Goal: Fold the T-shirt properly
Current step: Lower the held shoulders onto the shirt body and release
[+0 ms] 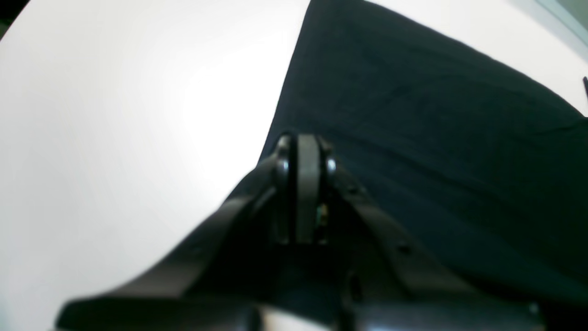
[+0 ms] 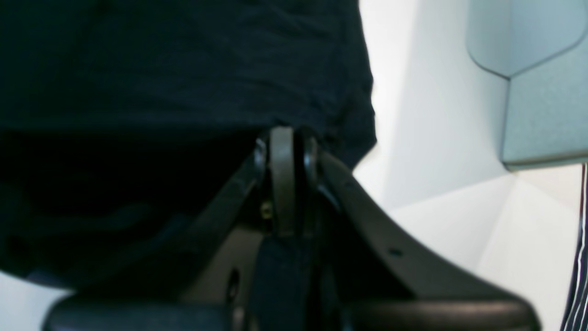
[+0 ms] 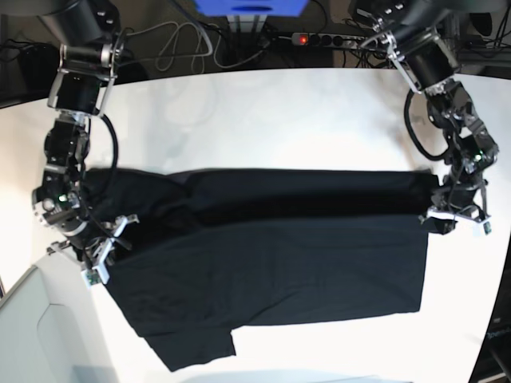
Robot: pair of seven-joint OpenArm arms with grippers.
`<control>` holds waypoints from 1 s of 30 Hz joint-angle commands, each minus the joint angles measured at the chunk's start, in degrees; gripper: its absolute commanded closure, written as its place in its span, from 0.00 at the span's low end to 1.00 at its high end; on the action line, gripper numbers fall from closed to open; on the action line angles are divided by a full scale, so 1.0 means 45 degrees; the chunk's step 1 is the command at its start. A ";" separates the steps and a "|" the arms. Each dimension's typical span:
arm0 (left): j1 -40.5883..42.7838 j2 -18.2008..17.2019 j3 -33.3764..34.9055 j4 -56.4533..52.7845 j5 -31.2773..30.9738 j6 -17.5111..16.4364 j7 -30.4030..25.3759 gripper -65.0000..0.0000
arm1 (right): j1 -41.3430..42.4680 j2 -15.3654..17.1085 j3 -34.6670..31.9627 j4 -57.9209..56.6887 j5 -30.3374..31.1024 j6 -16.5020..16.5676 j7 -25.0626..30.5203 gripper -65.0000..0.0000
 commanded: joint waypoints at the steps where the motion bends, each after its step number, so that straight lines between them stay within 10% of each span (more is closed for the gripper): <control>1: -0.0290 -0.0204 -0.0034 0.0186 -0.0125 -0.0051 -0.0301 1.00 | 0.0370 0.0094 0.0030 0.0236 0.0097 0.0024 0.0264 1.00; 10: -0.0310 -0.0204 0.0044 0.0166 -0.0125 -0.0032 -0.0223 0.92 | 0.0449 0.0055 0.0010 0.0197 0.0019 0.0043 0.0146 0.99; 14: -0.0310 -0.0204 0.0005 0.0245 -0.0164 -0.0051 -0.0243 0.69 | 0.0488 0.0094 0.0010 0.0178 -0.0137 0.0043 0.0146 0.76; 19: -0.0329 -0.0204 -0.0034 0.0460 -0.0222 -0.0051 -0.0243 0.67 | 0.0488 0.0133 0.0088 0.0275 -0.0079 0.0043 0.0205 0.44; 30: 0.1370 0.0069 -0.1148 0.0245 -0.0262 -0.0129 -0.0380 0.54 | -0.1720 0.0289 0.0108 0.3401 -0.0118 0.0043 0.0166 0.42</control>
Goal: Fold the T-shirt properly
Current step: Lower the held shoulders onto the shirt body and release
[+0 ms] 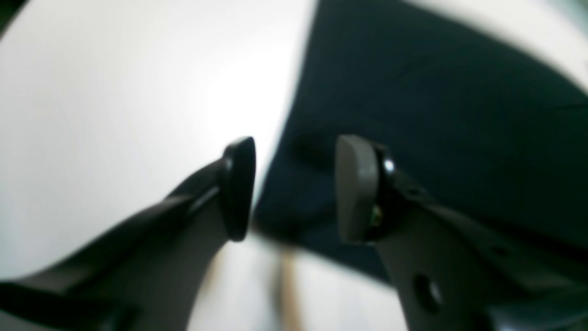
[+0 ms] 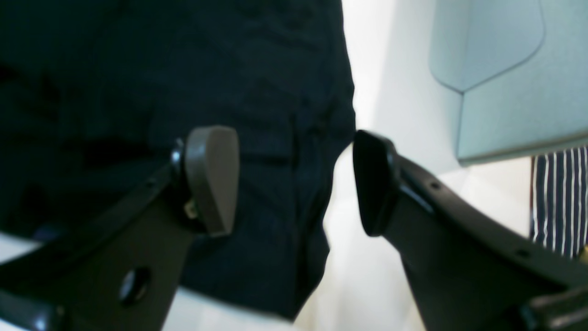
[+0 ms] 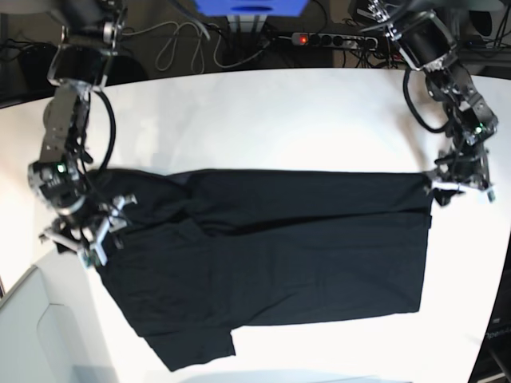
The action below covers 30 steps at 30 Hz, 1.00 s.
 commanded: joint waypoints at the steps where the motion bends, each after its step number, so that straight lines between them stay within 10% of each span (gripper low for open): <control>1: -0.0252 -0.0149 -0.0041 -0.0151 -0.0262 -0.0100 -0.0326 0.52 | 0.0027 0.0178 0.0054 0.0449 0.0043 0.0038 0.0287 0.42; 18: -0.0545 -0.0208 -0.0002 -0.3433 -0.0262 -0.0120 -0.1713 0.52 | -0.2083 0.0217 0.2242 0.1192 0.0082 0.0038 0.0287 0.41; 25: -0.0857 -0.0149 -0.0002 -0.3746 -0.0262 -0.0120 -0.1713 0.97 | -0.1887 0.0588 0.2320 -0.1329 0.0121 0.0038 0.0424 0.41; 30: -0.0896 -0.0149 -0.0002 -0.3961 -0.0262 -0.0120 -0.1674 1.00 | -0.1614 0.0549 0.2320 -0.2344 0.0121 0.0839 0.0424 0.41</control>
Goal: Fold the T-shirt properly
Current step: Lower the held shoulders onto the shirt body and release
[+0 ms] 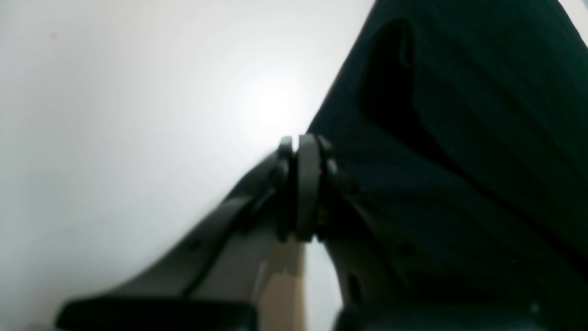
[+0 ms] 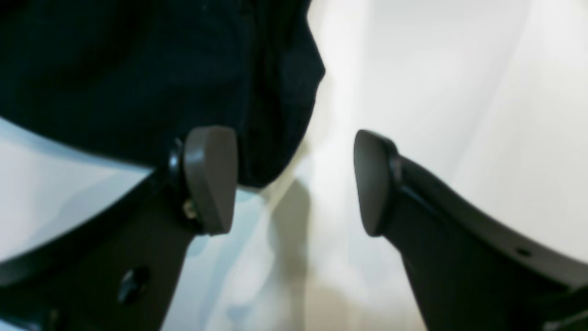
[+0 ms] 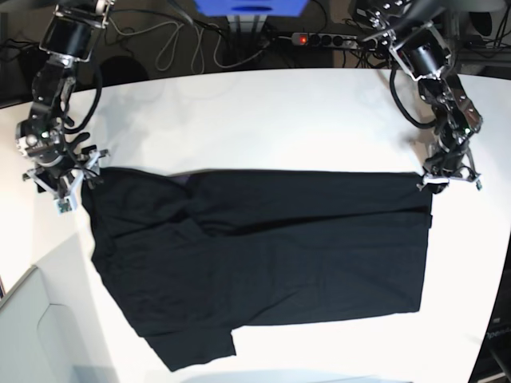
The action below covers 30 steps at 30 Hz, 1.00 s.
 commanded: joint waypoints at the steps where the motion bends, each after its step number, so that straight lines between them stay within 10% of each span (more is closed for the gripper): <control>1: -0.0090 -0.0106 0.0022 0.0003 0.0234 0.0075 0.0376 1.00 | 0.0174 0.0184 0.0057 0.0049 0.0111 0.0500 0.0210 0.41; 11: -0.0051 -0.0203 0.0042 0.0003 0.0312 0.0075 0.0356 1.00 | 0.0994 0.0282 0.0057 -0.2178 0.0111 0.0559 0.0562 0.44; 17: 0.0027 -0.0223 0.0042 0.0003 0.0371 0.0075 0.0356 1.00 | 0.0994 0.0282 0.0037 -0.2197 0.0052 0.0559 0.0503 1.00; 30: -0.0422 -0.1102 0.0003 0.1487 0.0234 0.0172 0.1958 1.00 | 0.1385 0.1064 0.0018 0.1143 0.0013 0.1985 -0.0942 1.00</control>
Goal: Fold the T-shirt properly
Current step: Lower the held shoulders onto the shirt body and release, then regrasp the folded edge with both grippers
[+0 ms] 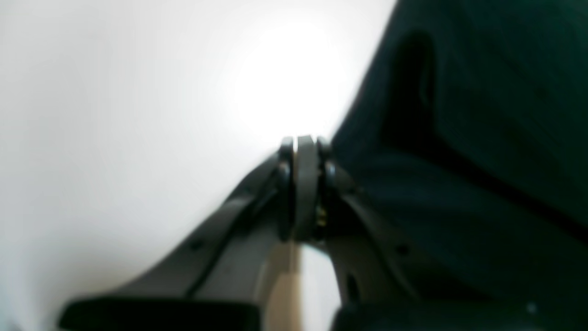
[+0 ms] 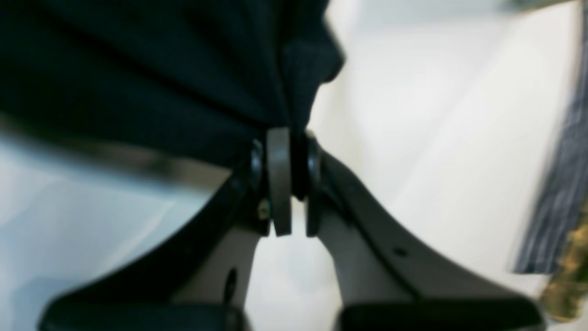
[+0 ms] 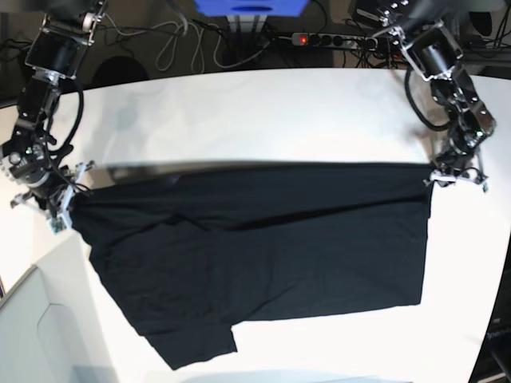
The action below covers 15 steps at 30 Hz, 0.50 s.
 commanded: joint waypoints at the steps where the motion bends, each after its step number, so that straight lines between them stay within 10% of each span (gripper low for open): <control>1: -0.0535 -0.0379 -0.0046 0.0527 -0.0106 -0.0022 -0.0285 1.00 | 0.0429 0.0204 0.0037 0.0391 -0.0021 0.0222 0.0014 1.00; 15: -0.1394 -0.0437 -0.0124 0.2207 -0.0048 -0.0003 0.1844 1.00 | 0.1875 0.0204 0.0116 0.0626 -0.0040 0.0222 -0.1412 1.00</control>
